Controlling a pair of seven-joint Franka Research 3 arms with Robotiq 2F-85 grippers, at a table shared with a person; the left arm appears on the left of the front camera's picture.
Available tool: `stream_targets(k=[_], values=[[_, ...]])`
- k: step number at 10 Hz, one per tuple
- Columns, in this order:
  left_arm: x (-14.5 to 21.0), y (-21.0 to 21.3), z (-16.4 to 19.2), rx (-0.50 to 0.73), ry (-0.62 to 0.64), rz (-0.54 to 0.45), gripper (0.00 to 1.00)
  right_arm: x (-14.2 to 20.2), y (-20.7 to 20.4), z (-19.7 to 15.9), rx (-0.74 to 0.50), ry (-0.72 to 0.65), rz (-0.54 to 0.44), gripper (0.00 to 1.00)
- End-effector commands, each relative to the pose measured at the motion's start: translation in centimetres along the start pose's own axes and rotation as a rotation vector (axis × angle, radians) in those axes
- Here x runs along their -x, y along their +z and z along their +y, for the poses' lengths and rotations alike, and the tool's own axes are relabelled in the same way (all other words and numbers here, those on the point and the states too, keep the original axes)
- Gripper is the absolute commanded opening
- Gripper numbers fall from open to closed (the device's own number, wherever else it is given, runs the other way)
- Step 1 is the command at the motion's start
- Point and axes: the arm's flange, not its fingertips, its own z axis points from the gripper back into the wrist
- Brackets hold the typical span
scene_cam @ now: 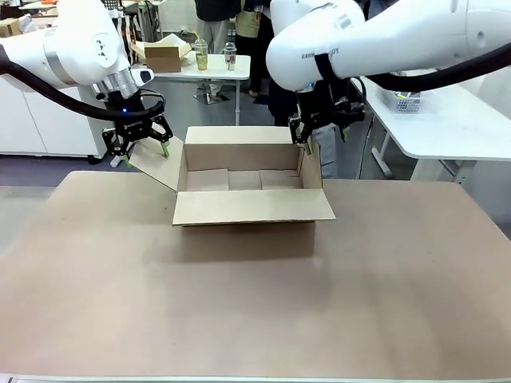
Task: Pack the gift set into the box.
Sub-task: Place both hands on the side flaps of the Package Box and spread them outward.
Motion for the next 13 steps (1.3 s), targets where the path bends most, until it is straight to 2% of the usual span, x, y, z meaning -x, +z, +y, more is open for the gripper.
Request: stream_targets(k=[1,2,6,10,12,13], values=[[0.0,0.2,0.0,-0.018,0.012,-0.007,1.00,2.0,1.7,-0.8,-0.101,0.031,-0.042,1.00],[0.0,0.2,0.0,-0.018,0.012,-0.007,1.00,0.0,0.0,0.0,0.000,0.000,0.000,1.00],[0.0,0.2,0.0,-0.018,0.012,-0.007,1.00,0.1,0.1,-0.1,-0.018,0.004,0.008,1.00],[0.0,0.2,0.0,-0.018,0.012,-0.007,1.00,-2.5,-2.5,-6.4,-0.320,-0.078,0.217,1.00],[0.0,0.2,0.0,-0.018,0.012,-0.007,1.00,-2.2,-3.7,-9.5,-0.472,-0.099,0.249,1.00],[0.0,0.2,0.0,-0.018,0.012,-0.007,1.00,-2.3,-5.1,-11.0,-0.523,-0.168,0.295,1.00]])
